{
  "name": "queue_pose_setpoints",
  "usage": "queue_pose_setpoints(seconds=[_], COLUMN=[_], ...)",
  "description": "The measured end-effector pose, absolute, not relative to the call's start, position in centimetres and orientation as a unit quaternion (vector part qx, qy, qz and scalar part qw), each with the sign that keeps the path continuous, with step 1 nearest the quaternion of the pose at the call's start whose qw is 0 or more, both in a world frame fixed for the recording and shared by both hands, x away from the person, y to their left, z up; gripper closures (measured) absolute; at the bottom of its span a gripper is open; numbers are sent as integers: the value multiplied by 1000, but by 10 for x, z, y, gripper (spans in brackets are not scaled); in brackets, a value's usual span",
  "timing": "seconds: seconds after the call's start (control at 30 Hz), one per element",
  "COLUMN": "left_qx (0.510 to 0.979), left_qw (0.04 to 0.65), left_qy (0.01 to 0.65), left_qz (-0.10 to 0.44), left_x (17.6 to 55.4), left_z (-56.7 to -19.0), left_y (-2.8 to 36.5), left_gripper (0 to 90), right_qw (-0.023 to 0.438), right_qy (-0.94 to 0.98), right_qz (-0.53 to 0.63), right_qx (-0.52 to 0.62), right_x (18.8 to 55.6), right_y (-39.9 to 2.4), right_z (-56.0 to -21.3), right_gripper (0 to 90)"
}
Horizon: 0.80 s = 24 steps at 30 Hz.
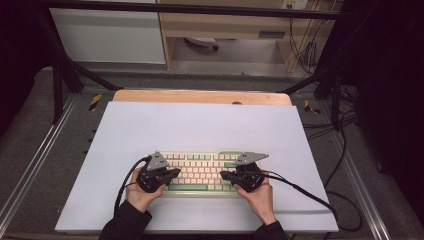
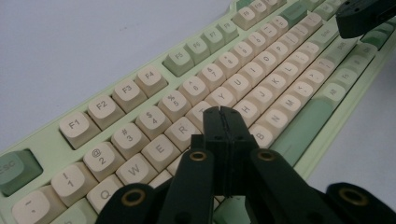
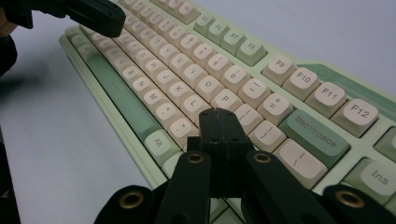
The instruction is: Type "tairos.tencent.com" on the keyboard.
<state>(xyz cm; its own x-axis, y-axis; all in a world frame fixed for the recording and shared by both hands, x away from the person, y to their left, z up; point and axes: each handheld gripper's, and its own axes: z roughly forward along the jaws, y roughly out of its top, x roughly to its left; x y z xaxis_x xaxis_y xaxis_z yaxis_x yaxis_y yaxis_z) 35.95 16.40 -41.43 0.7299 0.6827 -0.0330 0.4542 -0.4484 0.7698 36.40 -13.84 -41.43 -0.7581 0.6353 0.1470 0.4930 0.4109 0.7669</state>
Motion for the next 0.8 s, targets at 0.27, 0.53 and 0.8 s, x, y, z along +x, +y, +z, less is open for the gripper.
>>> queue_pose_setpoints(seconds=[0.27, 0.53, 0.8], left_qx=[839, 842, 842], left_qw=[399, 388, 385], left_qy=[342, 345, 348], left_qz=[142, 147, 149], left_x=[370, 376, 380], left_z=[-416, -421, -426], left_y=[151, 144, 143], left_gripper=[896, 897, 897], right_qw=[83, 83, 84], right_qy=[836, 836, 836], right_qz=[424, 425, 425], right_qx=[338, 337, 336], right_x=[364, 364, 364], right_y=[-138, -138, -138], right_z=[-415, -414, -415], right_gripper=[900, 900, 900])
